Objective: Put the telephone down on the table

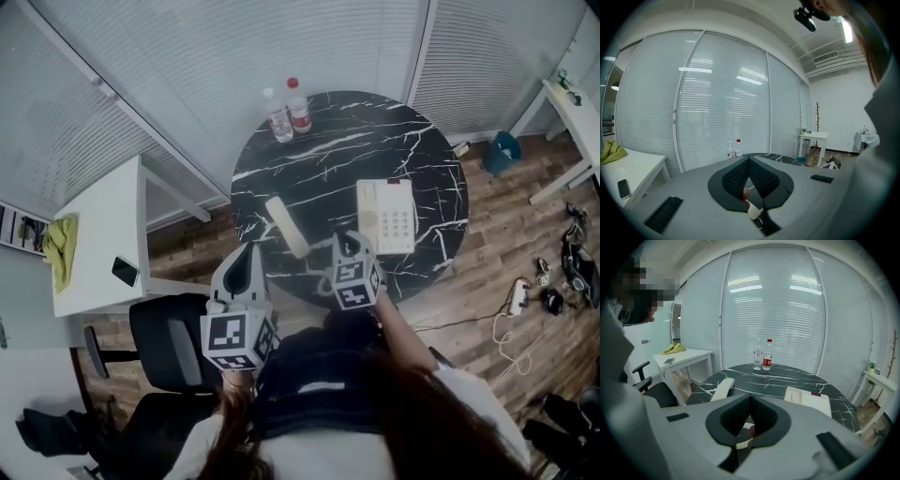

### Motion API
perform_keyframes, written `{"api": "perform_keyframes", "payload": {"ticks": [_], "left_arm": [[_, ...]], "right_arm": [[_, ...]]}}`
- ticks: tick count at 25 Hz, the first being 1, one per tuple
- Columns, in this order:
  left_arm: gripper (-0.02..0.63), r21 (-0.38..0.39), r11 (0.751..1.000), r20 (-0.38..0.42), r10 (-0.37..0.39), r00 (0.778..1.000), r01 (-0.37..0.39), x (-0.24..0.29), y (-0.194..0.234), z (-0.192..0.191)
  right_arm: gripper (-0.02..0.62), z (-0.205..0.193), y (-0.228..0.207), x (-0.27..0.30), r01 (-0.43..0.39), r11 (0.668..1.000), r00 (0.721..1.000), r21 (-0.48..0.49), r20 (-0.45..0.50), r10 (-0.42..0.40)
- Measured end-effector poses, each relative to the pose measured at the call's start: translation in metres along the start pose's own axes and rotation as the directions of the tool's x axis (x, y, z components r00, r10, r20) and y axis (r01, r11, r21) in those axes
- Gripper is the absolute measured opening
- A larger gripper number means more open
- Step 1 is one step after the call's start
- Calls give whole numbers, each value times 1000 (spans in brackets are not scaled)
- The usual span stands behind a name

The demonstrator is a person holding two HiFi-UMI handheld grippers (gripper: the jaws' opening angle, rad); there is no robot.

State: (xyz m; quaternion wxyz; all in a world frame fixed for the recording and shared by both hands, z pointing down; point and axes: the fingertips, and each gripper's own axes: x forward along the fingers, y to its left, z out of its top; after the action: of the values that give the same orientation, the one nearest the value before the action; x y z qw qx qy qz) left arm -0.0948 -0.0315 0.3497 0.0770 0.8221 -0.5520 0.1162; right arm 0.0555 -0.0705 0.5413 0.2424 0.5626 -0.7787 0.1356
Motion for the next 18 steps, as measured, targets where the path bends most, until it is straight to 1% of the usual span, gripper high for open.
{"api": "perform_keyframes", "payload": {"ticks": [4, 7, 9, 15, 18], "left_arm": [[0, -7, 1000, -6, -26, 1000, 26, -16, -5, -8], [0, -5, 999, -4, -42, 999, 42, -31, -9, -12], [0, -3, 999, -3, -50, 999, 50, -42, -12, -17], [0, -10, 998, -2, -63, 998, 63, -78, -18, -32], [0, -12, 997, 0, -72, 997, 72, -94, -24, -35]], "right_arm": [[3, 0, 5, -22, 4, 999, 1000, 45, 26, -5], [2, 4, 8, -44, 7, 998, 998, 58, 69, -11], [2, 8, 8, -59, 19, 997, 995, 72, 97, -26], [0, 13, 10, -104, 59, 988, 988, 142, 133, -78], [0, 18, 12, -130, 75, 986, 981, 150, 165, -100]]}}
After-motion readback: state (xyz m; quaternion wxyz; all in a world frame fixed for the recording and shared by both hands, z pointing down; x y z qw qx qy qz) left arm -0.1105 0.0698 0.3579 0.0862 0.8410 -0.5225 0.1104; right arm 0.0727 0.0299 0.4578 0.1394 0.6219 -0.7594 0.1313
